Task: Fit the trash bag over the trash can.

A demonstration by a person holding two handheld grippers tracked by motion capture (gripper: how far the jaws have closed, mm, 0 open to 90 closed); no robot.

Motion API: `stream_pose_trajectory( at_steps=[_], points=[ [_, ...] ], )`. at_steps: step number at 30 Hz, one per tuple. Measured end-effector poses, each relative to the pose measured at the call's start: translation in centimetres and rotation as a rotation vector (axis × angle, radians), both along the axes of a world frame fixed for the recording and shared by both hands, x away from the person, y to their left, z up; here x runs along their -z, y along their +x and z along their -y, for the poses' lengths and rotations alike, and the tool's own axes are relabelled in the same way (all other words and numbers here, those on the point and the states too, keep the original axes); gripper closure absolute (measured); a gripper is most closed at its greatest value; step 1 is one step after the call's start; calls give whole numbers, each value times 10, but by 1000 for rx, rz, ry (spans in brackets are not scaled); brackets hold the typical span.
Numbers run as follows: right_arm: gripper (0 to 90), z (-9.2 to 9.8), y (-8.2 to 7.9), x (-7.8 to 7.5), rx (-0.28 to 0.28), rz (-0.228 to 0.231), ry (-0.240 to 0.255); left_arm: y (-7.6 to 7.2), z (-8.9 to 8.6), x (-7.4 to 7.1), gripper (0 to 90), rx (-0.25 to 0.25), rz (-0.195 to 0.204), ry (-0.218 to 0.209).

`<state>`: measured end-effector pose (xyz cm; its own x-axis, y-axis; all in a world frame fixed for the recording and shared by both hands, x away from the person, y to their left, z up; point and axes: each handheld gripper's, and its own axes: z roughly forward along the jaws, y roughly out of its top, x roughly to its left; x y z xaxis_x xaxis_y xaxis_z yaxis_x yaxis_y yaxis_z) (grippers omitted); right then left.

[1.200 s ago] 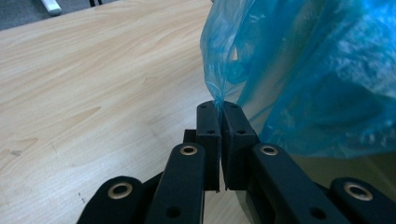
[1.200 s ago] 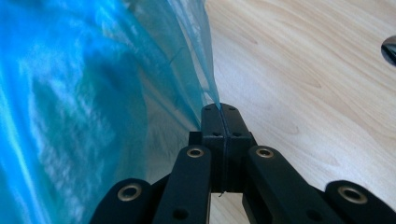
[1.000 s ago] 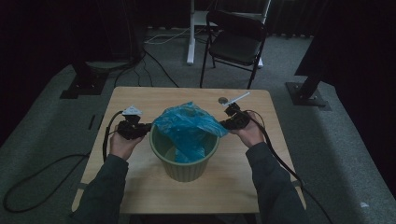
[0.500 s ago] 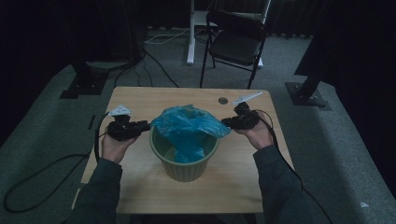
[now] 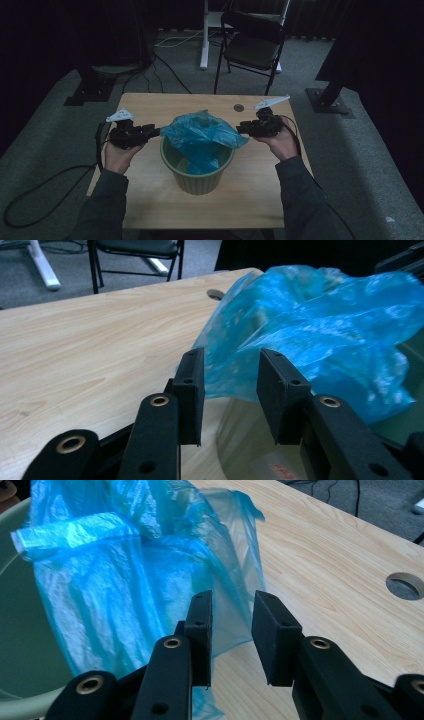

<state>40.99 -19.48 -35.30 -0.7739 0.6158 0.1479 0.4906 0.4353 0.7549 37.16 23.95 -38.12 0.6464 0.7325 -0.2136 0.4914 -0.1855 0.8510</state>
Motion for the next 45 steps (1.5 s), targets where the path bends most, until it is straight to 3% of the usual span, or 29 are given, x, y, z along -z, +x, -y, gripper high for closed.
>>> stream_pose_trajectory(
  at_steps=[8, 13, 19, 22, 26, 35, 45],
  points=[
    [695, -2, -5, -2, -27, -3, 9, -3, 4, -7, 615, 30, 17, -29],
    [698, -4, -8, -2, -50, -12, 22, -1, 12, -13, 597, 61, 29, -13],
    [698, -7, -10, 0, -72, -21, 22, 3, 22, -11, 596, 81, 5, 14],
    [698, -7, -12, 1, -83, -28, 23, 3, 23, -9, 623, 100, -10, -1],
    [722, -6, -13, 3, -91, -44, 31, 2, 22, -7, 694, 106, -16, 9],
    [894, -3, -19, 7, -122, -68, 54, -5, 14, -8, 837, 101, 0, -24],
    [900, -3, -33, 8, -147, -62, 34, -22, 12, -8, 895, 116, 16, -15]
  ],
)
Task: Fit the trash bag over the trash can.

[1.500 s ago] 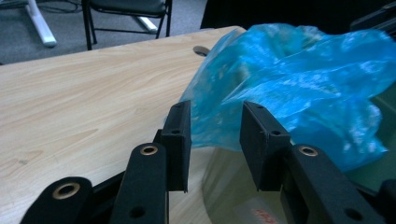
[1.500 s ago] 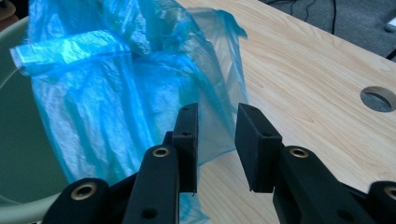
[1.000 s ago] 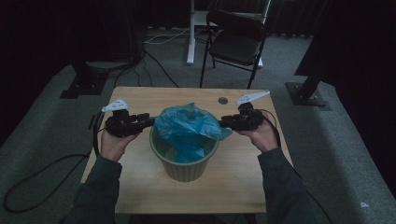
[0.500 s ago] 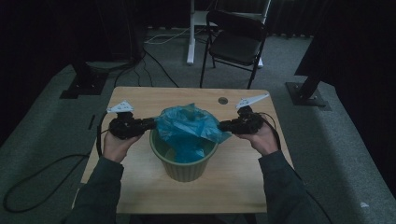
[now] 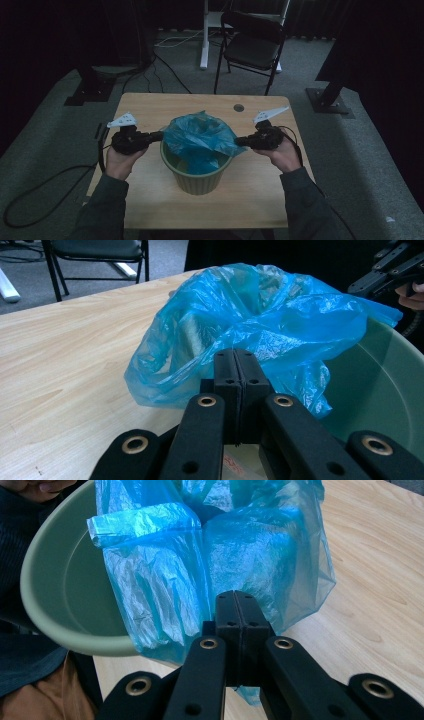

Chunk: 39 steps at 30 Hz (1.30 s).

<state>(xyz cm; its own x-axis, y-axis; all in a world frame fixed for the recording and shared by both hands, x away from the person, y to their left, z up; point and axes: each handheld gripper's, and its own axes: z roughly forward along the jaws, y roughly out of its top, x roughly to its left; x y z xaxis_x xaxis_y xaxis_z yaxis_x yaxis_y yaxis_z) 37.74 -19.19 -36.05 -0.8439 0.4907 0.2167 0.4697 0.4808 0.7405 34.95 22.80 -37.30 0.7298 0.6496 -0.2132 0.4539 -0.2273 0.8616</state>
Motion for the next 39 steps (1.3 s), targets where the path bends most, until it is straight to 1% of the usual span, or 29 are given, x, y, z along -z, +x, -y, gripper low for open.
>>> stream_pose_trajectory(
  at_steps=[5, 10, 11, 12, 13, 14, 17, 18, 23, 26, 29, 32, 35, 39],
  points=[
    [900, 0, -6, 2, -13, 0, 1, -7, -5, 2, 896, 0, -9, -10],
    [900, 2, -12, 5, -16, -6, -5, -17, -10, 7, 896, 9, -22, -16],
    [900, 3, -13, 6, -21, -7, -8, -18, -12, 9, 896, 11, -30, -26],
    [900, 3, -13, 6, -21, -7, -8, -18, -12, 9, 896, 11, -30, -26],
    [900, 3, -14, 6, -21, -13, -10, -20, -14, 11, 896, 12, -40, -42],
    [900, 4, -16, 7, -29, -17, -10, -22, -15, 12, 896, 14, -48, -45],
    [900, 3, -20, 9, -42, -23, -19, -24, -13, 16, 896, 30, -64, -43],
    [900, 3, -21, 10, -47, -22, -23, -25, -12, 16, 896, 29, -63, -43],
    [900, 3, -23, 11, -46, -22, -16, -25, -13, 18, 896, 25, -74, -64],
    [900, 2, -21, 10, -34, -15, -19, -22, -12, 19, 896, 22, -73, -70],
    [900, 2, -18, 10, -20, -16, -20, -15, -11, 19, 895, 9, -70, -70],
    [900, 3, -12, 11, 1, -6, -23, -7, -7, 17, 895, -4, -58, -51],
    [900, 5, -4, 11, 29, -7, -16, 3, -3, 16, 895, -11, -51, -37],
    [900, 7, 2, 13, 55, -16, 6, 12, 0, 16, 895, -34, -53, -35]
  ],
)
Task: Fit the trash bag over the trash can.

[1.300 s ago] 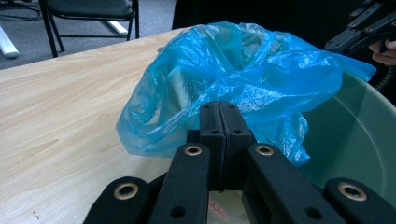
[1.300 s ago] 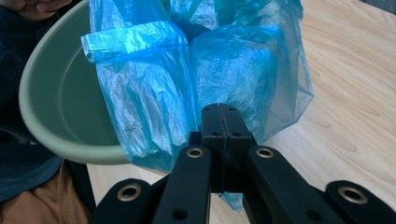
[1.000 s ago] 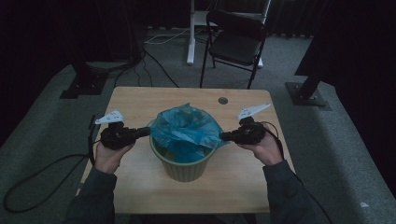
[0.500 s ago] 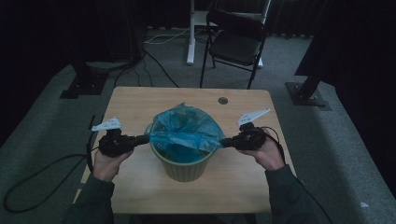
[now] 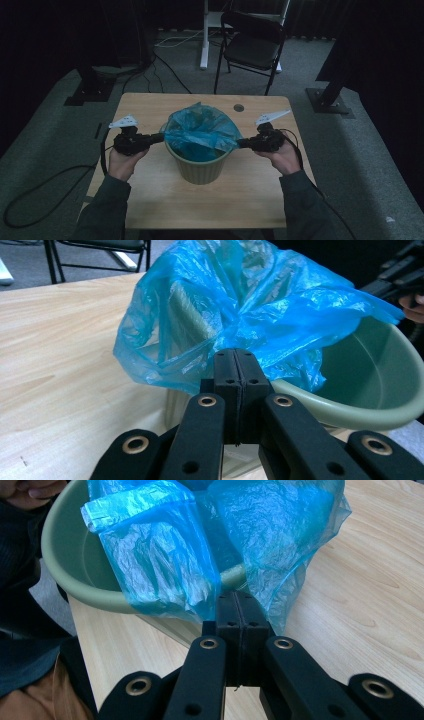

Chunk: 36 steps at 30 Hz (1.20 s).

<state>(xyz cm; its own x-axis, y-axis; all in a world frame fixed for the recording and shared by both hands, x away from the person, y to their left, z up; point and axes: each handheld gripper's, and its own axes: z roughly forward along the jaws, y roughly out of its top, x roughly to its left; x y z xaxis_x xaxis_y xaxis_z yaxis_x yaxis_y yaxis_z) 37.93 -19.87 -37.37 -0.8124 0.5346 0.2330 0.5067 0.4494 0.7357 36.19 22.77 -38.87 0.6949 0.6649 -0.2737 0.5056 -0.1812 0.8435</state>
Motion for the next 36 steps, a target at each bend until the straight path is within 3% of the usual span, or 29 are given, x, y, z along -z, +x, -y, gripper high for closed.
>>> stream_pose_trajectory(
  at_steps=[3, 10, 17, 29, 36],
  points=[
    [900, 0, -4, 3, -16, -4, 3, -2, 0, 1, 895, -5, -4, -7],
    [900, -7, -13, 8, -68, -19, -13, -18, 2, 1, 895, 38, -2, 11],
    [900, -11, -14, 20, -87, -47, -29, -28, 4, 4, 895, 65, -1, 3],
    [900, -16, -14, 28, -93, -63, -32, -29, 3, 9, 895, 73, -11, 2],
    [735, -1, -17, 14, -73, -18, 12, -30, 0, 6, 887, 61, -1, 0]
  ],
)
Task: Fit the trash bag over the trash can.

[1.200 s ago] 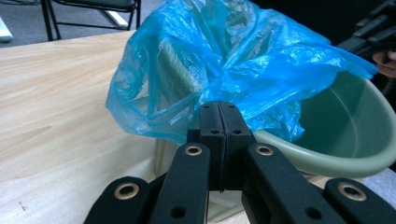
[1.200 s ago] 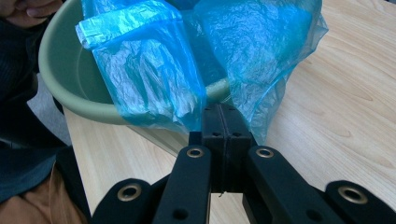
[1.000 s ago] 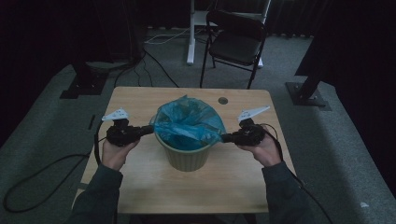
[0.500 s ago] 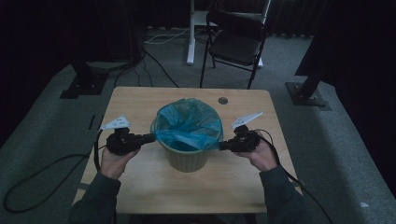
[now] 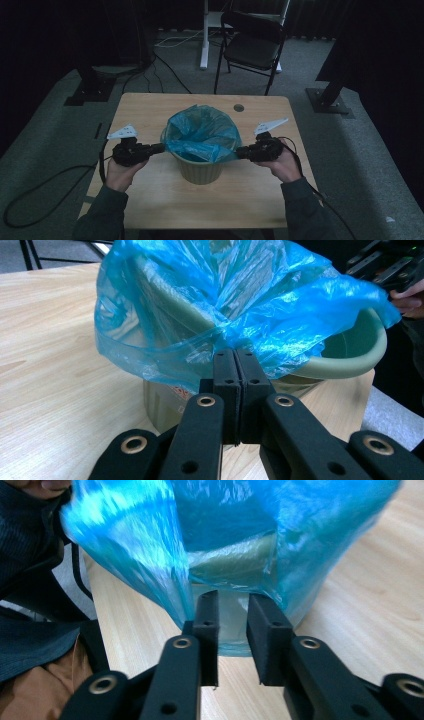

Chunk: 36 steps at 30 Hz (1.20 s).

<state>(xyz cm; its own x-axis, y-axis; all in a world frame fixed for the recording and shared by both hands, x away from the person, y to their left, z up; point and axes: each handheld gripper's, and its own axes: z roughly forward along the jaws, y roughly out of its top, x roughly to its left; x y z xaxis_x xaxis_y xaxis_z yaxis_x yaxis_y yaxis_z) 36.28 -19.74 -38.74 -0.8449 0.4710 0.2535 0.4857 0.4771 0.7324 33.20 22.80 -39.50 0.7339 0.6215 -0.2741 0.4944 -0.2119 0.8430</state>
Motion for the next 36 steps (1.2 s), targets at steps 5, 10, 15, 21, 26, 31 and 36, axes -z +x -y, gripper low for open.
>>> stream_pose_trajectory(
  at_steps=[5, 10, 15, 21, 26, 31, 36],
  points=[
    [693, 11, -3, -13, 21, 39, 48, 0, -1, -2, 883, -7, 9, 0],
    [660, 16, -2, -25, 60, 89, 106, 0, -2, -4, 864, -10, 12, -6],
    [656, 13, 5, -25, 107, 98, 83, 0, -5, -8, 738, -11, 33, -24],
    [656, 10, 12, -23, 125, 85, 87, 3, -8, -16, 632, -25, 58, -59],
    [663, 7, 16, -23, 128, 67, 90, 13, -5, -18, 589, -32, 47, -94],
    [683, 5, 19, -21, 123, 58, 91, 22, -1, -14, 583, -26, 13, -125],
    [722, 4, 19, -20, 121, 48, 87, 20, 4, -10, 594, 0, 4, -131]
  ],
)
